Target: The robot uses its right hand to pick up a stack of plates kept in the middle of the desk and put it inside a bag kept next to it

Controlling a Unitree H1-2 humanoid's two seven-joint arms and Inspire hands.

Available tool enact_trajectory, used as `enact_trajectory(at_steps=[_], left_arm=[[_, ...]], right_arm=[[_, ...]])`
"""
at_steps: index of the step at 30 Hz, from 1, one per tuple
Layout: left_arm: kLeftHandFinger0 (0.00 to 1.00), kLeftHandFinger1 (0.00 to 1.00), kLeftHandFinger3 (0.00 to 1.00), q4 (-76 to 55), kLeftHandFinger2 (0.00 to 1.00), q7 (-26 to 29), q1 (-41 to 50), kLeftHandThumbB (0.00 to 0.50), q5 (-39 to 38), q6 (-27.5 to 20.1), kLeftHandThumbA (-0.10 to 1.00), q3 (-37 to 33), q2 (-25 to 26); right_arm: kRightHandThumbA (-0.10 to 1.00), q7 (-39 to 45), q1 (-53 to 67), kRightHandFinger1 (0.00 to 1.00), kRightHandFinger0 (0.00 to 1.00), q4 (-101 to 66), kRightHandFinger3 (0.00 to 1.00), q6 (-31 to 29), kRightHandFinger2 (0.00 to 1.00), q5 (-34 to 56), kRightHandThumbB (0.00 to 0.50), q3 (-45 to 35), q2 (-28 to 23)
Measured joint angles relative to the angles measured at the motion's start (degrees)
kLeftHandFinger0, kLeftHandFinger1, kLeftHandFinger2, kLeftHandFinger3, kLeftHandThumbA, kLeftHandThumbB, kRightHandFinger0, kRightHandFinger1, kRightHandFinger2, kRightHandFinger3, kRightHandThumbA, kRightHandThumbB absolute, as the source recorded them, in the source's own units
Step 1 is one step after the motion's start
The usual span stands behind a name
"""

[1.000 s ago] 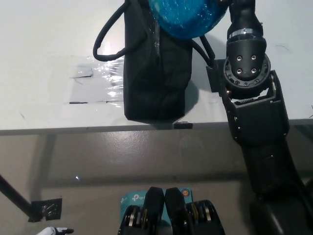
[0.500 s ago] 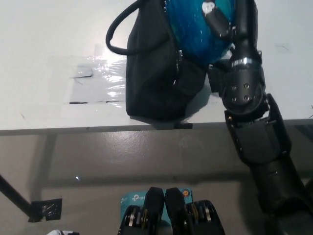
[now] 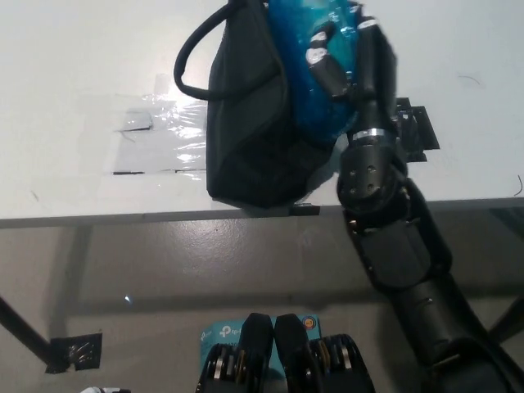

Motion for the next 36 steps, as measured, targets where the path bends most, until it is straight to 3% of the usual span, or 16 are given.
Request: enact_trajectory(at_steps=[1,5,6,7,9,11,14,18,21,24,25,27,29,30,31,36], left_arm=[[0.82,0.78,1.00,0.0,0.89,0.0,0.0,0.000,0.0,0.0,0.44,0.0,0.0],[0.83,0.79,1.00,0.0,0.90,0.0,0.1,0.000,0.0,0.0,0.43,-0.1,-0.1],[0.83,0.80,1.00,0.0,0.90,0.0,0.1,0.000,0.0,0.0,0.44,-0.1,-0.1],[0.85,0.82,1.00,0.0,0.91,0.0,0.1,0.000,0.0,0.0,0.45,-0.1,-0.1],[0.87,0.83,1.00,0.0,0.92,0.0,0.1,0.000,0.0,0.0,0.46,0.0,-0.1],[0.87,0.83,1.00,0.0,0.92,0.0,0.1,0.000,0.0,0.0,0.45,0.0,-0.2],[0.87,0.83,1.00,0.0,0.92,0.0,0.2,0.000,-0.2,0.0,0.47,0.0,-0.2],[0.87,0.83,1.00,0.0,0.92,0.0,0.4,0.000,-0.2,0.0,0.48,-0.4,-0.3],[0.87,0.83,1.00,0.0,0.92,0.1,0.9,0.000,-0.2,0.0,0.46,-0.6,-0.3],[0.87,0.84,1.00,0.0,0.92,0.1,0.9,0.000,-0.2,0.0,0.46,-1.0,-0.3],[0.85,0.82,1.00,0.0,0.90,0.1,0.9,0.000,-0.2,0.0,0.47,-1.0,-0.3],[0.83,0.82,1.00,0.1,0.91,0.0,0.8,0.000,-0.3,0.0,0.46,-1.2,-0.2],[0.83,0.82,1.00,0.1,0.91,0.0,0.7,0.000,-0.4,0.0,0.46,-1.2,-0.2],[0.83,0.82,1.00,0.1,0.91,0.0,0.7,0.000,-0.4,0.0,0.46,-1.2,-0.2],[0.82,0.80,1.00,0.1,0.89,0.0,0.7,0.000,-0.4,0.0,0.47,-1.2,-0.2],[0.80,0.78,0.99,0.1,0.87,0.0,0.7,0.000,-0.3,0.0,0.43,-1.6,-0.3]], right_arm=[[-0.10,0.0,-0.6,0.00,0.00,0.6,0.00,0.0,0.20,-0.2,0.251,0.2,0.2],[-0.10,0.1,-5.3,0.00,0.00,6.2,0.01,0.7,0.23,-0.5,0.248,0.5,0.6],[-0.10,0.1,-6.4,0.04,0.00,6.9,0.08,0.8,0.31,-0.5,0.251,0.5,0.6],[-0.10,0.1,-7.3,0.00,0.00,7.3,0.02,1.0,0.25,-0.5,0.227,0.6,0.6],[-0.10,0.2,-9.4,0.00,0.00,9.3,0.01,1.3,0.28,-0.5,0.229,0.6,0.7],[-0.10,0.4,-12.1,0.02,0.00,12.4,0.09,1.9,0.38,-0.5,0.218,0.6,0.9],[-0.10,0.8,-15.2,0.05,0.00,16.6,0.21,2.7,0.41,-0.6,0.251,1.4,0.9],[-0.10,1.1,-17.5,0.05,0.00,19.5,0.22,3.5,0.41,-0.9,0.251,2.7,0.9],[-0.10,1.3,-18.5,0.06,0.00,21.6,0.25,4.3,0.39,-1.1,0.155,3.6,0.9],[-0.10,1.6,-19.8,0.07,0.00,23.4,0.28,5.6,0.39,-1.2,0.139,4.0,0.8],[-0.10,1.7,-20.3,0.06,0.00,23.8,0.39,5.9,0.40,-1.2,0.118,4.1,0.8],[-0.10,1.2,-20.1,0.01,0.00,23.6,0.52,7.3,0.37,-1.0,0.047,3.1,1.2],[-0.10,0.7,-19.6,0.00,0.00,23.6,0.56,8.9,0.35,-1.0,0.020,2.4,1.7],[-0.10,0.5,-19.3,0.00,0.00,23.6,0.57,9.6,0.35,-1.0,0.016,2.2,2.0],[-0.10,0.2,-19.1,0.00,0.00,23.6,0.45,10.2,0.31,-1.0,0.033,2.0,2.2],[-0.10,-3.5,-19.2,0.00,0.00,26.5,0.38,12.3,0.22,-0.1,0.012,-6.1,5.1]])
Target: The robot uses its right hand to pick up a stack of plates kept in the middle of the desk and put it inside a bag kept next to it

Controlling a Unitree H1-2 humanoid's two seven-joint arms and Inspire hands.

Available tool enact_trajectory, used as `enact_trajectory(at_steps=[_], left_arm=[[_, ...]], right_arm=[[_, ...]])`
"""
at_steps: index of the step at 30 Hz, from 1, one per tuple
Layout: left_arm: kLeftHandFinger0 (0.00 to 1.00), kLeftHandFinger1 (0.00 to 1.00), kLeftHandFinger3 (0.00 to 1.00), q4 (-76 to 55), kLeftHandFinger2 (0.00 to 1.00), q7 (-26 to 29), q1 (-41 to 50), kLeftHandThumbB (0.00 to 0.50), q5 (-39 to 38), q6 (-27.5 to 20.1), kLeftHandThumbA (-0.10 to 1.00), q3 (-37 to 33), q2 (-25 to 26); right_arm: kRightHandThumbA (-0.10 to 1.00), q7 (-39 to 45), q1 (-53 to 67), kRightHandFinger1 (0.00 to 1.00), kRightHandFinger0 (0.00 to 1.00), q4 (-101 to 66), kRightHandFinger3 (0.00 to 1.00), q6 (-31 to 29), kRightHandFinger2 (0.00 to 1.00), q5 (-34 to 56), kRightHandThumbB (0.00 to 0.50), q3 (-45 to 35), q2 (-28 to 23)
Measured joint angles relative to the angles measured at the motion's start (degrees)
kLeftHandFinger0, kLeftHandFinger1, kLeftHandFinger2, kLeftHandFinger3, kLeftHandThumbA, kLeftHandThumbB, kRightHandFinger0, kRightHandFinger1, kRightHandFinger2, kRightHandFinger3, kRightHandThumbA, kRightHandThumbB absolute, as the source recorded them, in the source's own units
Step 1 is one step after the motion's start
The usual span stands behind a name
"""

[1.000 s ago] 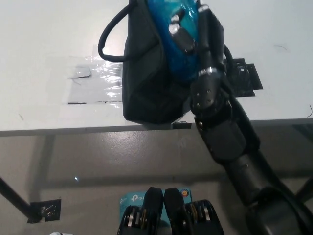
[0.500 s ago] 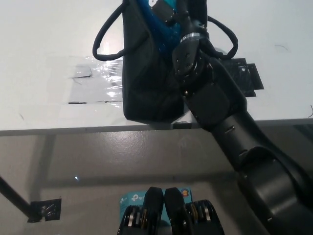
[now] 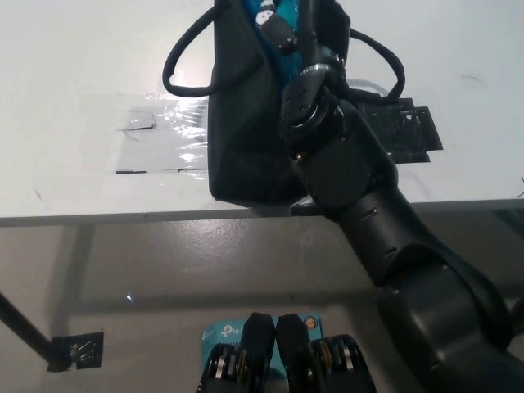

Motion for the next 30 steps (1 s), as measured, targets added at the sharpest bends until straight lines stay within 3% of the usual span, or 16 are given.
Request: enact_trajectory(at_steps=[1,4,6,8,9,11,12,15,16,17,18,19,20,21,22,30], left_arm=[[0.79,0.78,1.00,0.0,0.87,0.0,0.0,0.000,0.0,0.0,0.45,0.0,0.0],[0.79,0.78,1.00,0.4,0.87,0.0,-0.1,0.000,0.1,0.0,0.46,-0.5,0.0],[0.79,0.78,0.98,0.6,0.86,0.0,0.0,0.000,0.2,0.0,0.49,-0.9,0.0],[0.81,0.80,1.00,0.8,0.88,0.0,0.0,0.000,0.2,0.0,0.48,-1.2,0.0],[0.81,0.80,0.99,0.9,0.88,0.0,0.0,0.000,0.2,0.0,0.48,-1.4,0.0],[0.81,0.81,0.99,1.1,0.89,0.0,0.0,0.000,0.3,0.0,0.47,-1.6,0.0],[0.82,0.82,1.00,1.2,0.91,0.0,-0.1,0.000,0.3,0.0,0.46,-1.7,0.0],[0.81,0.81,0.99,1.5,0.91,0.0,-0.1,0.000,0.2,0.0,0.40,-1.7,0.1],[0.81,0.80,0.98,1.6,0.90,0.0,-0.1,0.000,0.2,0.0,0.41,-1.8,0.1],[0.80,0.80,0.97,1.6,0.89,0.0,-0.1,0.000,0.1,0.0,0.42,-1.8,0.1],[0.79,0.78,0.93,1.6,0.87,0.0,-0.1,0.000,0.1,0.0,0.41,-1.9,0.2],[0.79,0.78,0.93,1.6,0.86,0.0,0.0,0.000,0.1,0.0,0.41,-2.0,0.3],[0.77,0.76,0.89,1.6,0.84,0.0,0.0,0.000,0.1,0.0,0.44,-2.0,0.3],[0.76,0.75,0.89,1.7,0.84,0.0,0.0,0.000,0.1,0.0,0.45,-2.0,0.3],[0.75,0.75,0.89,1.7,0.83,0.0,-0.1,0.000,0.2,0.0,0.45,-2.0,0.2],[0.80,0.79,0.97,2.1,0.89,0.0,0.0,0.000,0.1,0.0,0.43,-2.0,0.1]], right_arm=[[-0.10,-0.5,0.0,0.01,0.00,0.5,0.54,0.1,0.29,0.1,0.003,-1.1,0.4],[-0.10,-3.2,0.0,0.00,0.00,1.0,0.40,0.4,0.20,1.7,0.012,-7.6,2.4],[-0.10,-4.4,0.0,0.00,0.00,1.1,0.59,0.9,0.21,2.4,0.001,-10.7,3.5],[-0.10,-5.3,0.1,0.00,0.00,1.1,0.41,1.3,0.19,3.1,0.022,-12.9,4.5],[-0.10,-5.5,0.2,0.00,0.00,0.8,0.38,1.5,0.14,3.4,0.021,-13.9,5.0],[-0.10,-6.4,0.6,0.00,0.00,0.2,0.20,2.0,0.01,4.1,0.039,-15.4,6.1],[-0.10,-6.6,0.9,0.00,0.00,-0.5,0.27,2.1,0.06,4.5,0.034,-15.8,6.7],[-0.10,-6.7,1.6,0.00,0.00,-2.4,0.32,2.7,0.00,5.7,0.036,-16.4,8.0],[-0.10,-6.5,1.6,0.00,0.00,-2.5,0.52,2.8,0.00,5.9,0.018,-16.3,8.0],[-0.10,-6.3,1.6,0.03,0.00,-2.6,0.89,3.0,0.06,6.1,0.002,-16.2,8.0],[0.19,-5.4,1.6,0.32,0.19,-2.7,1.00,3.1,0.52,6.1,0.045,-15.6,7.9],[0.22,-4.3,1.6,0.31,0.18,-2.7,1.00,3.3,0.55,6.1,0.035,-14.9,7.8],[0.77,-3.3,1.6,1.00,1.00,-2.7,1.00,3.4,1.00,6.1,0.297,-14.2,7.7],[0.93,-2.6,1.6,1.00,1.00,-2.6,1.00,3.4,1.00,5.9,0.454,-13.8,7.6],[1.00,-1.6,1.6,1.00,1.00,-2.5,1.00,3.5,1.00,5.6,0.487,-13.2,7.5],[1.00,6.2,1.8,1.00,1.00,-2.8,1.00,3.7,1.00,-2.3,0.500,-6.0,5.8]])
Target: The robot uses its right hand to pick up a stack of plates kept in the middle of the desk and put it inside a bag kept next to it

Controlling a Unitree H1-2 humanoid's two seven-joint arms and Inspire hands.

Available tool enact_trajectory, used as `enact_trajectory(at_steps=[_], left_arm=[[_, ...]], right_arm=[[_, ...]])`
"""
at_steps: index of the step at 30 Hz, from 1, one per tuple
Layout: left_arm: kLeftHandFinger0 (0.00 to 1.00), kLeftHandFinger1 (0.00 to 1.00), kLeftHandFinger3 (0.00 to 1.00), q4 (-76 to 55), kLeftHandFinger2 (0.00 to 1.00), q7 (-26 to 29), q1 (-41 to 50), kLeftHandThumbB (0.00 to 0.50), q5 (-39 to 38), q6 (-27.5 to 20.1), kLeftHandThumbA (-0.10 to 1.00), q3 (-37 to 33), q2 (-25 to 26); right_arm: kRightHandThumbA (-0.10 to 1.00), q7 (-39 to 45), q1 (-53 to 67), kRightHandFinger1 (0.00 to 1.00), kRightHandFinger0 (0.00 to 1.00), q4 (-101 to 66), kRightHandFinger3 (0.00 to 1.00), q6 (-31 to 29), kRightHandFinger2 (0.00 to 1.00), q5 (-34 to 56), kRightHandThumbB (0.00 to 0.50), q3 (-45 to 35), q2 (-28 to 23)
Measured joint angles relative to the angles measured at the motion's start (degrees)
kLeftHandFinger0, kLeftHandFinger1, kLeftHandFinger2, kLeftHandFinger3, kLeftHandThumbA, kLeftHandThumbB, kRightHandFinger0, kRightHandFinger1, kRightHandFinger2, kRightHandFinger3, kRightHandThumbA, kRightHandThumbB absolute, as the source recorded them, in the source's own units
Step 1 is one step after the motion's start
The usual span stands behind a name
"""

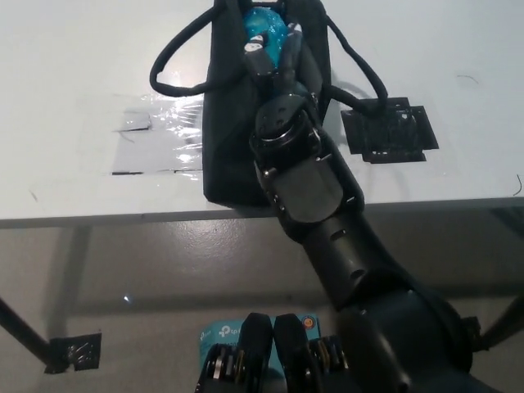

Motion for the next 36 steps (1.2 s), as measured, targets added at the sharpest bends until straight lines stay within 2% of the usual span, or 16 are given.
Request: enact_trajectory(at_steps=[7,8,11,12,13,14,16,18,21,23,25,28,30,32,35,36], left_arm=[[0.83,0.82,1.00,0.0,0.92,0.0,0.1,0.000,-0.1,0.0,0.43,0.1,0.0],[0.85,0.82,1.00,0.0,0.92,0.0,0.1,0.000,-0.1,0.0,0.40,0.2,0.0],[0.86,0.82,1.00,0.0,0.92,0.0,0.3,0.000,-0.1,0.0,0.43,0.3,-0.1],[0.85,0.82,1.00,0.0,0.91,0.0,0.3,0.000,-0.1,0.0,0.44,0.3,-0.1],[0.86,0.83,1.00,0.0,0.93,0.0,0.4,0.000,-0.1,0.0,0.44,0.3,-0.1],[0.86,0.83,1.00,0.0,0.93,0.0,0.4,0.000,-0.1,0.0,0.44,0.3,-0.1],[0.86,0.84,1.00,0.0,0.94,0.0,0.5,0.000,-0.1,0.0,0.39,0.5,-0.3],[0.85,0.83,1.00,0.0,0.93,0.0,0.5,0.000,-0.1,0.0,0.37,0.7,-0.4],[0.84,0.82,1.00,0.0,0.92,0.0,0.5,0.000,-0.2,0.0,0.39,0.7,-0.5],[0.83,0.82,1.00,0.0,0.91,0.0,0.5,0.000,-0.2,0.0,0.39,0.7,-0.5],[0.83,0.81,0.98,0.1,0.90,0.0,0.5,0.000,-0.2,0.0,0.39,0.7,-0.5],[0.84,0.82,0.98,0.2,0.91,0.0,0.5,0.000,-0.2,0.0,0.41,0.7,-0.5],[0.83,0.81,0.97,0.3,0.90,0.0,0.5,0.000,-0.2,0.0,0.41,0.6,-0.5],[0.84,0.82,0.99,0.3,0.91,0.0,0.5,0.000,-0.2,0.0,0.40,0.5,-0.5],[0.84,0.82,0.99,0.4,0.91,0.0,0.5,0.000,-0.2,0.0,0.40,0.5,-0.5],[0.85,0.82,0.98,0.4,0.90,0.0,0.5,0.000,-0.2,-0.1,0.39,0.5,-0.5]], right_arm=[[1.00,6.9,0.5,1.00,1.00,-4.4,1.00,0.2,1.00,-7.6,0.500,5.5,-2.1],[1.00,7.9,0.4,1.00,1.00,-5.0,1.00,0.2,1.00,-8.6,0.500,5.9,-2.4],[1.00,11.4,0.3,1.00,1.00,-7.3,1.00,0.3,1.00,-11.7,0.418,7.1,-3.7],[1.00,12.7,0.2,1.00,1.00,-8.2,1.00,0.3,1.00,-12.6,0.417,7.3,-4.2],[0.86,13.9,0.1,1.00,1.00,-9.0,1.00,0.3,1.00,-13.4,0.352,7.6,-4.6],[0.81,15.1,0.0,1.00,1.00,-10.1,1.00,0.3,1.00,-14.3,0.341,7.8,-5.0],[0.64,17.7,-0.2,1.00,1.00,-12.5,1.00,0.3,1.00,-15.6,0.289,8.0,-5.9],[0.58,20.1,-0.5,1.00,1.00,-14.9,1.00,0.3,1.00,-16.7,0.277,8.0,-6.6],[0.59,24.1,-1.7,1.00,1.00,-19.1,1.00,0.3,1.00,-18.2,0.275,7.7,-7.9],[0.63,26.4,-2.1,1.00,1.00,-22.4,1.00,0.3,1.00,-19.0,0.292,7.5,-8.8],[0.61,29.0,-2.0,1.00,1.00,-26.9,1.00,0.3,1.00,-19.6,0.299,7.4,-9.9],[0.62,31.5,-0.8,1.00,1.00,-32.8,1.00,0.3,1.00,-19.8,0.270,7.2,-11.0],[0.59,33.0,1.9,1.00,1.00,-38.0,1.00,0.3,1.00,-19.7,0.253,7.2,-11.5],[0.48,34.3,4.9,1.00,1.00,-41.9,1.00,0.3,1.00,-19.6,0.207,7.1,-11.8],[0.45,35.5,11.2,1.00,1.00,-47.6,1.00,0.3,1.00,-19.1,0.187,7.1,-12.8],[0.37,36.0,14.0,1.00,1.00,-50.3,1.00,0.3,1.00,-18.9,0.181,7.1,-13.5]])
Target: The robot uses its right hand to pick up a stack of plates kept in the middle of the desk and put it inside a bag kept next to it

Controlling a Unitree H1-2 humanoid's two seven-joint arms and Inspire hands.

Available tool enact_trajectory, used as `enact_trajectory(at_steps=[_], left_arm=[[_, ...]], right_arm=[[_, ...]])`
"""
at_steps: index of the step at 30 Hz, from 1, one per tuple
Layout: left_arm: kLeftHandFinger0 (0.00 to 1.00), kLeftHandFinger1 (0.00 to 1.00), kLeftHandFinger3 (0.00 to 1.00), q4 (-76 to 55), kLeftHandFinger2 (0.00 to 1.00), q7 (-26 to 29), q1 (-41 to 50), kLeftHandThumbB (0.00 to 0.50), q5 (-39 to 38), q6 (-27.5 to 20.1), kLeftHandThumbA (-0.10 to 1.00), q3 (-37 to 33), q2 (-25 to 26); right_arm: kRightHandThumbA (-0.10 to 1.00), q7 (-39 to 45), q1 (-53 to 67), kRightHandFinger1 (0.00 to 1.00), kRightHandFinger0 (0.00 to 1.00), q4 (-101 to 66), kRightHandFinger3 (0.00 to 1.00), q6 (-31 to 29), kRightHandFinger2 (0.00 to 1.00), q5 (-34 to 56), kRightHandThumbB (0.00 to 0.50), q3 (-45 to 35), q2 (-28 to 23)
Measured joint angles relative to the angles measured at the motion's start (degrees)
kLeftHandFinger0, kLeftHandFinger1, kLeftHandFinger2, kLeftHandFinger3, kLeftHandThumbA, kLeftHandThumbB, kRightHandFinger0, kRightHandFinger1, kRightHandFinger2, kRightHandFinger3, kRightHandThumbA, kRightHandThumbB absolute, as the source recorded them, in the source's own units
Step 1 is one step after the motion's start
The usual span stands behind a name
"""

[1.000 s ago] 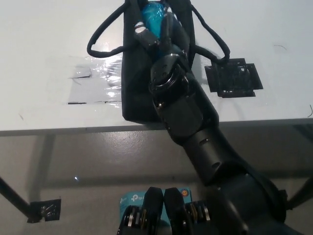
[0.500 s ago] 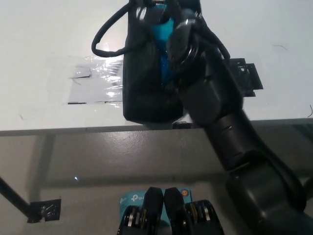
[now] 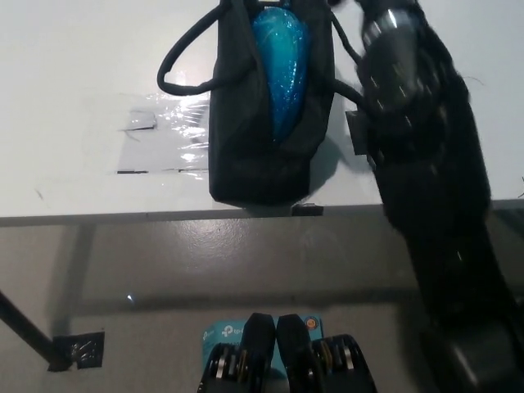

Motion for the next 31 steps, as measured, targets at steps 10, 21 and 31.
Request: enact_trajectory(at_steps=[10,21,31], left_arm=[[0.85,0.79,1.00,0.1,0.88,0.0,0.0,0.000,0.0,0.0,0.39,0.3,0.0],[0.86,0.81,1.00,0.1,0.90,0.0,0.2,0.000,0.0,0.0,0.37,0.8,0.0],[0.86,0.82,1.00,0.1,0.92,0.0,0.5,0.000,-0.1,0.0,0.43,1.4,0.0]], right_arm=[[0.39,0.9,37.7,1.00,1.00,-17.3,1.00,-2.3,1.00,5.9,0.176,-5.0,-8.4],[0.17,-3.2,63.2,1.00,1.00,-14.4,1.00,-11.6,1.00,10.9,0.182,-8.2,-10.0],[0.14,-7.6,64.9,1.00,1.00,-3.0,1.00,-20.8,1.00,13.6,0.213,-8.6,-10.0]])
